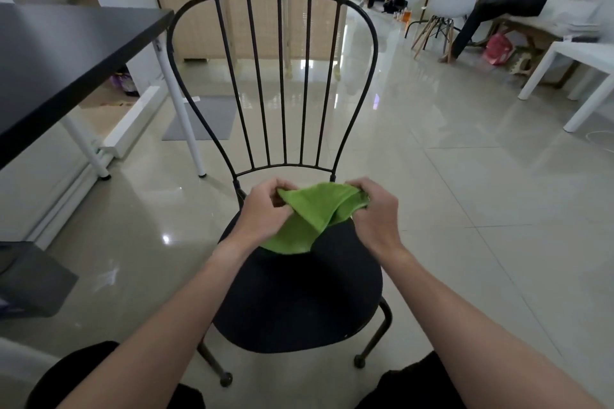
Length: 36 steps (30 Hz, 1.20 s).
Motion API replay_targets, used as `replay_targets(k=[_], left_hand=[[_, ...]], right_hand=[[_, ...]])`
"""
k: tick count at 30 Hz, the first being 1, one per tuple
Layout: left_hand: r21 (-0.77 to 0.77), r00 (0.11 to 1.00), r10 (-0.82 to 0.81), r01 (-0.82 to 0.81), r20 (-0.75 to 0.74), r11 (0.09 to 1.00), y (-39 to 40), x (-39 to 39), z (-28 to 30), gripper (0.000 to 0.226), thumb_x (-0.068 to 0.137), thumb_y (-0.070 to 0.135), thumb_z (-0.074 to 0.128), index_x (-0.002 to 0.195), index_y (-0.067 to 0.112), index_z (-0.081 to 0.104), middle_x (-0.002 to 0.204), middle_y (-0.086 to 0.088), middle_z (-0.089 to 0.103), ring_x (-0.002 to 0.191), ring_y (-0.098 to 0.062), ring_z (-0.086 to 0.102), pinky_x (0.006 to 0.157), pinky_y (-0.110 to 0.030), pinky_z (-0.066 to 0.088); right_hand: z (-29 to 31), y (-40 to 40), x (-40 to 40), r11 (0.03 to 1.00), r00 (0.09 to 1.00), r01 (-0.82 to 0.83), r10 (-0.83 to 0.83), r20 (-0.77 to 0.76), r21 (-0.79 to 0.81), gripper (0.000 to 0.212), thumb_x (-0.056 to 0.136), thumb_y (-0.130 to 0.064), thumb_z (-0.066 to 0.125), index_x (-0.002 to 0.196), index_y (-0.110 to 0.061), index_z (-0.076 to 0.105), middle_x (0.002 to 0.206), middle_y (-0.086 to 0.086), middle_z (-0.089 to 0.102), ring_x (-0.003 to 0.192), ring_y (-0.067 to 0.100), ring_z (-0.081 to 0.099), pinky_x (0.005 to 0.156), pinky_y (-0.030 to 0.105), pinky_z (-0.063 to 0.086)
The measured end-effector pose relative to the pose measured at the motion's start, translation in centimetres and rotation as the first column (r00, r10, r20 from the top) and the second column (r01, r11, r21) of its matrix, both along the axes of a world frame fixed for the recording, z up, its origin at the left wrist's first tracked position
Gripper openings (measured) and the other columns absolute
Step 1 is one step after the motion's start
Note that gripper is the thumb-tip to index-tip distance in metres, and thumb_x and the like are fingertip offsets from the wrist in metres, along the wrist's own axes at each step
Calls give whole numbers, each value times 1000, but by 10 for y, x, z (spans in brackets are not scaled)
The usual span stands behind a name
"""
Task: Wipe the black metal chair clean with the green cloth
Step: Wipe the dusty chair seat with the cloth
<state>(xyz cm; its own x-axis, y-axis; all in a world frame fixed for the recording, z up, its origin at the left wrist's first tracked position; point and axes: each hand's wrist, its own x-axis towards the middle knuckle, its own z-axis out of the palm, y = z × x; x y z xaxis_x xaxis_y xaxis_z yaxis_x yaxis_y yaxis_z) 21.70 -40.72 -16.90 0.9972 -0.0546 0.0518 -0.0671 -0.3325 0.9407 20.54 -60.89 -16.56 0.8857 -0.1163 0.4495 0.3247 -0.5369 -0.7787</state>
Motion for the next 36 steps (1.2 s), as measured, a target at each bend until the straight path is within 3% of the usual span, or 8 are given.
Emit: replay_targets(k=[7, 12, 16, 19, 25, 30, 33, 36], left_hand=[[-52, 986, -157, 160, 51, 986, 15, -49, -30, 15, 83, 29, 76, 90, 30, 63, 95, 6, 73, 92, -10, 68, 81, -28, 54], [619, 977, -201, 116, 70, 777, 28, -113, -104, 21, 85, 38, 62, 105, 35, 66, 129, 13, 50, 124, -11, 43, 100, -31, 29], [640, 886, -453, 295, 95, 710, 29, -146, -133, 29, 86, 45, 63, 114, 43, 54, 144, 23, 41, 138, 3, 26, 114, -26, 12], [580, 812, -572, 412, 117, 703, 25, -151, -131, 24, 91, 29, 61, 114, 38, 58, 124, 24, 59, 123, 11, 42, 109, -24, 29], [129, 960, -280, 278, -8, 952, 2, -126, -98, 17, 101, 18, 52, 99, 26, 67, 84, 8, 71, 77, -11, 67, 69, -37, 54], [147, 999, 32, -29, -15, 989, -12, -67, -97, 28, 99, 27, 58, 72, 18, 56, 64, -4, 63, 57, -17, 58, 54, -35, 44], [251, 989, 120, -95, -89, 963, -20, -42, -103, 14, 99, 30, 56, 92, 19, 62, 80, 1, 66, 78, -21, 62, 66, -34, 50], [642, 984, 172, -159, 43, 750, -29, -37, -115, 51, 97, 23, 56, 144, 11, 40, 139, -8, 49, 129, -28, 46, 105, -43, 42]], right_hand=[[-32, -9, -44, 984, 973, -155, 168, 159, -89, 34, 63, 1, 58, 95, -3, 71, 91, 3, 71, 84, 9, 64, 78, 15, 47], [-96, -21, -98, 888, 902, -409, 359, -239, -211, 26, 70, -1, 61, 87, -17, 71, 82, -8, 70, 74, 6, 64, 67, 25, 51], [-107, -23, -117, 832, 805, -521, 403, -435, -193, 22, 73, -2, 52, 74, -19, 66, 65, -10, 61, 58, 5, 52, 53, 31, 41], [-101, -28, -119, 804, 752, -548, 353, -557, -231, 22, 69, -10, 52, 79, -21, 70, 63, -19, 59, 59, 4, 50, 61, 23, 40], [-90, -36, -86, 909, 724, -400, 234, -649, -118, 41, 62, -6, 52, 66, -45, 66, 77, -14, 67, 74, 6, 61, 65, 21, 48], [-78, -30, -42, 987, 849, -153, 105, -518, -51, 18, 82, -9, 72, 93, -20, 63, 85, -7, 64, 77, 6, 57, 64, 11, 42], [-86, -16, -25, 993, 868, -39, -21, -496, -110, 30, 85, -8, 66, 111, -19, 56, 98, -2, 62, 92, 17, 59, 79, 21, 47], [-104, 0, -30, 842, 896, -49, -201, -396, -537, 56, 80, -9, 59, 134, -13, 44, 122, 7, 53, 115, 29, 51, 96, 41, 44]])
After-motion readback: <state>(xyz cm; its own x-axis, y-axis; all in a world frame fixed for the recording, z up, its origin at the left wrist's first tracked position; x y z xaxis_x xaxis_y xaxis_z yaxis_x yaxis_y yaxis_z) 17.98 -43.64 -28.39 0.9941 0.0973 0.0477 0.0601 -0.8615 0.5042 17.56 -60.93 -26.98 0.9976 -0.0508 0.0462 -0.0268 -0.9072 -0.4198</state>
